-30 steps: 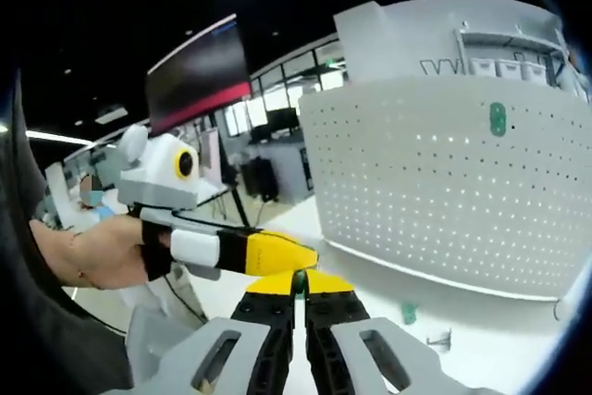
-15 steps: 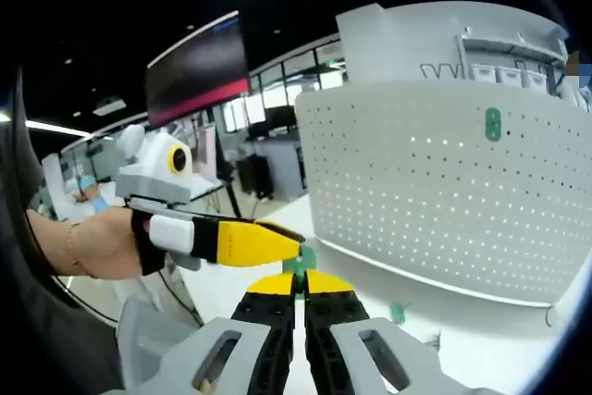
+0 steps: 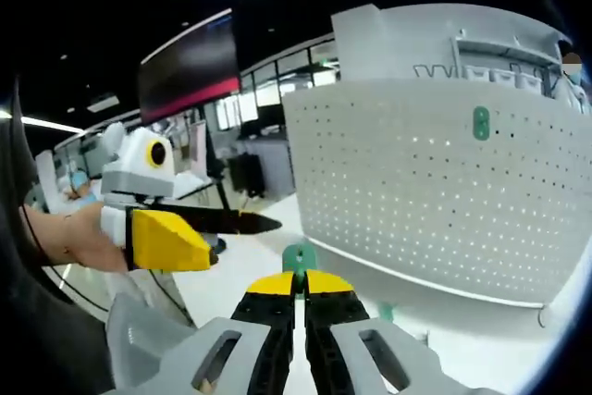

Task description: Insert the hook assembly into the mounting plate slot until the hook locks in place.

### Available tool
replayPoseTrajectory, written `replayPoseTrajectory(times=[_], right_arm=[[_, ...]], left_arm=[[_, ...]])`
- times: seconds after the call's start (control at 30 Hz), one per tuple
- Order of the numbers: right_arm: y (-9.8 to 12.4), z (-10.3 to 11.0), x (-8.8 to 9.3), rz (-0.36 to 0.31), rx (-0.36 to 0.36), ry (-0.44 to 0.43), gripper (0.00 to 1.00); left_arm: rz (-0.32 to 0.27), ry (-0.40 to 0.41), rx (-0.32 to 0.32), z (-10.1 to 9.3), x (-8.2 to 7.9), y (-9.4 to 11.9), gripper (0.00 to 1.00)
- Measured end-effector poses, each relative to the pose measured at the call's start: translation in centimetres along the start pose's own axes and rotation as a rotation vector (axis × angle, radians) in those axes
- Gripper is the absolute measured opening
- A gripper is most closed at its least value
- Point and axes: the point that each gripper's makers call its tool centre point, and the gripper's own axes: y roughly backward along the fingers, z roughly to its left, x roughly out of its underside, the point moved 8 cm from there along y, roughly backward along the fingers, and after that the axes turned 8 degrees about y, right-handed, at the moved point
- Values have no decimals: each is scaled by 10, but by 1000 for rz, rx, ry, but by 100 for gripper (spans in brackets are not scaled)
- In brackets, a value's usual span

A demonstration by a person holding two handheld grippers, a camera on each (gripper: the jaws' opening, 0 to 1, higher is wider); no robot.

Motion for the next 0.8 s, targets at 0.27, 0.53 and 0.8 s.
replayPoseTrajectory(times=[0.27,0.53,0.8], right_arm=[[-2,2,2,3,-9,-1,0],[-3,-3,4,-4,5,1,0],[-4,-11,1,-27,49,4,0]], left_arm=[[54,-71,45,-12,6,-3,100],[72,-110,53,-16,6,-1,100],[67,-153,35,-18,5,1,100]])
